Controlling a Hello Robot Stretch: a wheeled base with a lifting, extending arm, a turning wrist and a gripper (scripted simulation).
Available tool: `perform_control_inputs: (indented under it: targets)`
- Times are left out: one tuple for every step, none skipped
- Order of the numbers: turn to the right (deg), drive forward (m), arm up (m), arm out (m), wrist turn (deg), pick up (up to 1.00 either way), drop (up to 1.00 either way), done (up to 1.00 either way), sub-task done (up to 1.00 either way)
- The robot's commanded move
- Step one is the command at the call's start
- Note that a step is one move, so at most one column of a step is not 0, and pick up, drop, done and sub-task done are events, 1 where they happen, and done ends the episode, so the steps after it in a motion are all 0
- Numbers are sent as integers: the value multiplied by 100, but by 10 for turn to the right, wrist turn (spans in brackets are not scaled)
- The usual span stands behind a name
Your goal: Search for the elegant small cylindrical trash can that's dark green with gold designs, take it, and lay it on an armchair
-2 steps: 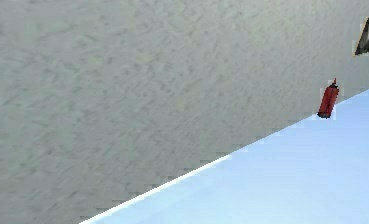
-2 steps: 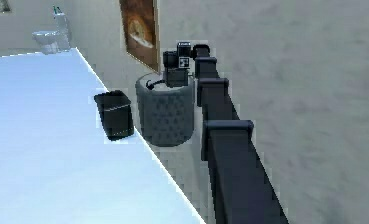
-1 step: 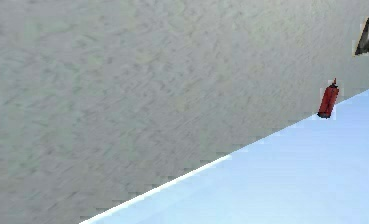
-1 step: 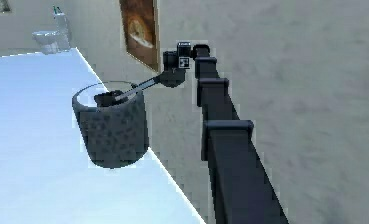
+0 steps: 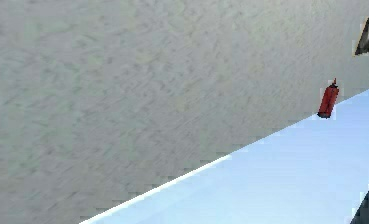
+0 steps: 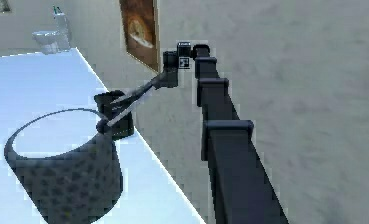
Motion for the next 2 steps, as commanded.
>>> perform_control_inputs:
  targets:
    - [0, 0, 0, 0, -240, 0, 0, 0, 0]
    - [0, 0, 0, -44, 0, 0, 0, 0, 0]
